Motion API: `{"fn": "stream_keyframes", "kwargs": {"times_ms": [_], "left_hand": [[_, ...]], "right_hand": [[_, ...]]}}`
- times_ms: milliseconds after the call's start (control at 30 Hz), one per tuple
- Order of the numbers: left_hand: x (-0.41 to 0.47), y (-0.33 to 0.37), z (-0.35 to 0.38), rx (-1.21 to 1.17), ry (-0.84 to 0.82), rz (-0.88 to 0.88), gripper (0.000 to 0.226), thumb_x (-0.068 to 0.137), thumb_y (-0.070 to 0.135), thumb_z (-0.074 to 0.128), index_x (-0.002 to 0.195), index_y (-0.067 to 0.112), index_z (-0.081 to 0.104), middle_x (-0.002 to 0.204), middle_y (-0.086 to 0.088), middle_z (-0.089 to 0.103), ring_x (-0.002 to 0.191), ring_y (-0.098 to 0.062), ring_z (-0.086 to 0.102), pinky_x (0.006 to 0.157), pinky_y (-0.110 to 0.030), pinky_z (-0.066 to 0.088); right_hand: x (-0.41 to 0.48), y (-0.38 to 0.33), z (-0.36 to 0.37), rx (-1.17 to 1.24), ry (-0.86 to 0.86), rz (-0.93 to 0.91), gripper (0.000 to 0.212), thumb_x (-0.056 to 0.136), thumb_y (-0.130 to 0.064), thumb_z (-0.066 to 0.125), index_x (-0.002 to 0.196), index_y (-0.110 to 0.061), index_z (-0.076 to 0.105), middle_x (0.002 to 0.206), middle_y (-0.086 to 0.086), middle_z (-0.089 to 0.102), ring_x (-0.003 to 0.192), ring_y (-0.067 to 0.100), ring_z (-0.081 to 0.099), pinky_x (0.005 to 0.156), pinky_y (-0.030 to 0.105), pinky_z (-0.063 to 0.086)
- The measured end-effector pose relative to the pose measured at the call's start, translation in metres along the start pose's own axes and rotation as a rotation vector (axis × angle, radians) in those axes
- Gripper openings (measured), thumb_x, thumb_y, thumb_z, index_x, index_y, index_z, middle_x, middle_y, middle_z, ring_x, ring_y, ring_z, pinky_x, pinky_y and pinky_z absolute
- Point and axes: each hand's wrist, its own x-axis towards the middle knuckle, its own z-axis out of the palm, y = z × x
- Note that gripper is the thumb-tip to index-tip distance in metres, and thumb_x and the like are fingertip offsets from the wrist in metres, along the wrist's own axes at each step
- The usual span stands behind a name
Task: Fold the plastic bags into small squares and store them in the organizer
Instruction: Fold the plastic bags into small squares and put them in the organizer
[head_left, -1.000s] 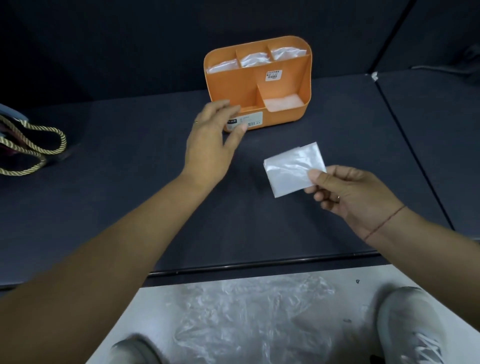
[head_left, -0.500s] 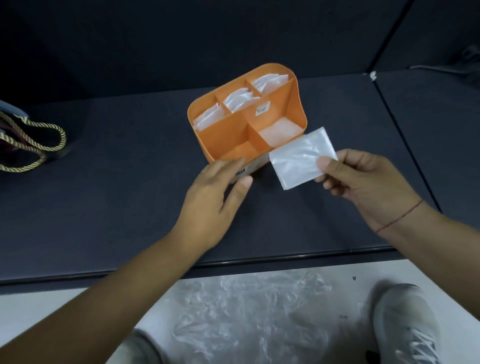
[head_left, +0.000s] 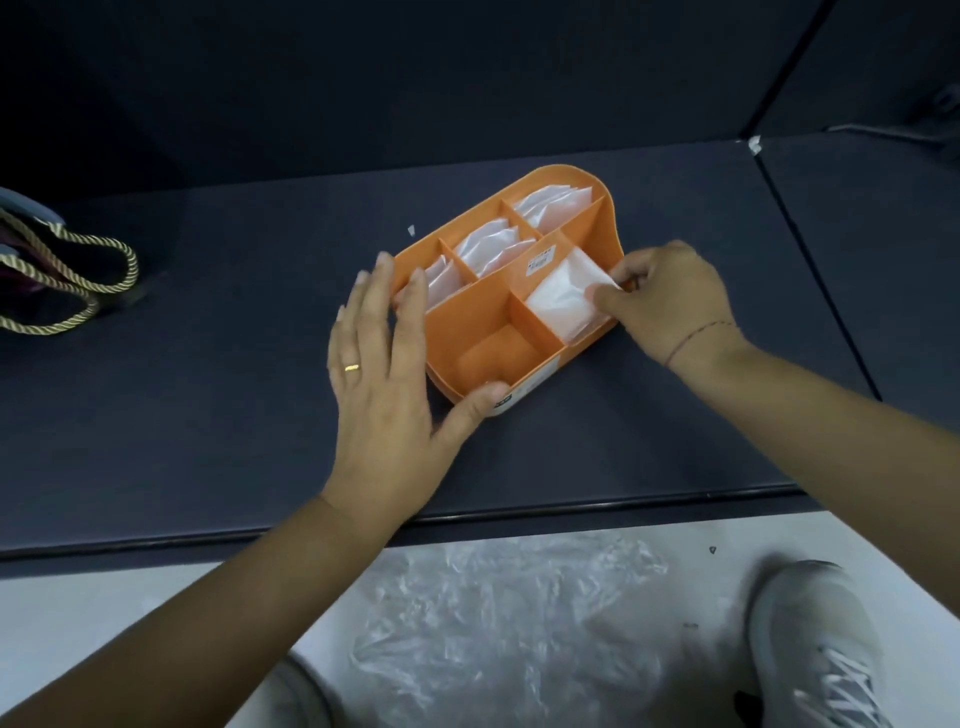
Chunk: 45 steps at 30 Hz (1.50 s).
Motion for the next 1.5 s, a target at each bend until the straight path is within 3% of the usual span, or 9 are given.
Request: {"fn": "stream_keyframes", "kwargs": {"times_ms": [133,267,533,800,900,1033,1233,1367,1500], "left_hand": [[0.005,-0.003,0.007,0.01,-0.056,-0.008,0.103,0.086,0.074,0.043,0.155,0.006,0.007,0.164,-0.012,0.001,0.151,-0.021,-0.003,0.122,-0.036,-0.004],[0.007,-0.003,0.007,0.02,-0.066,-0.009,0.105,0.085,0.075,0.043,0.156,0.007,0.005,0.164,-0.01,0.0,0.152,-0.019,-0.005,0.12,-0.028,-0.01],[0.007,-0.004,0.009,0.017,-0.053,0.012,0.105,0.085,0.073,0.045,0.155,0.005,0.005,0.164,-0.011,0.0,0.152,-0.021,-0.003,0.12,-0.029,-0.01],[0.014,-0.014,0.012,0.03,-0.055,0.067,0.105,0.086,0.07,0.049,0.155,0.005,0.005,0.164,-0.013,0.0,0.152,-0.023,-0.002,0.121,-0.032,-0.007],[0.019,-0.02,0.01,0.114,0.013,0.108,0.089,0.093,0.06,0.049,0.154,0.004,0.015,0.162,-0.019,0.008,0.151,-0.029,0.006,0.122,-0.041,-0.001],[0.002,-0.018,0.026,0.287,0.083,0.424,0.056,0.1,0.03,0.049,0.148,0.007,0.032,0.156,-0.017,0.031,0.146,-0.032,0.024,0.12,-0.05,0.014],[-0.002,-0.023,0.042,0.372,-0.018,0.451,0.07,0.096,0.04,0.053,0.15,0.003,0.028,0.155,-0.016,0.034,0.143,-0.03,0.027,0.12,-0.046,0.017],[0.019,-0.027,0.048,0.441,-0.001,0.435,0.073,0.096,0.042,0.053,0.15,0.001,0.027,0.155,-0.018,0.034,0.138,-0.03,0.028,0.118,-0.044,0.017],[0.038,-0.024,0.057,0.514,-0.015,0.426,0.075,0.096,0.048,0.048,0.151,0.003,0.026,0.156,-0.015,0.033,0.138,-0.031,0.034,0.117,-0.042,0.018]], "right_hand": [[0.002,-0.01,0.004,-0.179,0.067,-0.036,0.005,0.084,-0.021,0.067,0.087,-0.022,0.063,0.111,0.002,0.045,0.078,0.02,0.056,0.068,0.03,0.047],[0.0,-0.011,0.011,-0.171,0.142,-0.076,0.03,0.079,-0.017,0.072,0.099,-0.018,0.05,0.12,0.005,0.039,0.077,0.022,0.051,0.067,0.033,0.048],[-0.006,-0.009,0.018,-0.103,0.009,0.081,0.028,0.078,-0.033,0.074,0.104,-0.03,0.065,0.149,0.0,0.024,0.137,0.023,0.027,0.111,0.039,0.026],[-0.002,-0.01,0.024,0.065,-0.113,0.15,0.027,0.077,-0.032,0.074,0.1,-0.034,0.06,0.141,-0.003,0.027,0.133,0.022,0.031,0.112,0.043,0.031],[-0.013,0.001,0.026,0.191,-0.037,-0.003,0.02,0.088,-0.031,0.065,0.107,-0.029,0.06,0.141,-0.003,0.026,0.135,0.018,0.031,0.115,0.037,0.028],[-0.036,0.018,0.025,0.198,0.017,-0.171,0.028,0.095,-0.023,0.058,0.122,-0.017,0.057,0.139,-0.001,0.031,0.134,0.01,0.032,0.106,0.007,0.022],[-0.092,0.033,0.019,0.182,0.176,-0.472,0.026,0.092,-0.02,0.054,0.113,-0.007,0.06,0.114,-0.006,0.039,0.1,0.011,0.049,0.091,0.018,0.041],[-0.156,0.047,0.032,0.141,-0.175,-0.618,0.017,0.094,-0.032,0.049,0.103,-0.022,0.058,0.094,-0.01,0.051,0.076,0.0,0.048,0.068,0.01,0.042],[-0.182,0.085,0.071,-0.157,-0.628,-0.603,0.068,0.09,-0.071,0.029,0.138,-0.026,0.045,0.138,-0.003,0.053,0.121,0.011,0.052,0.1,0.026,0.043]]}}
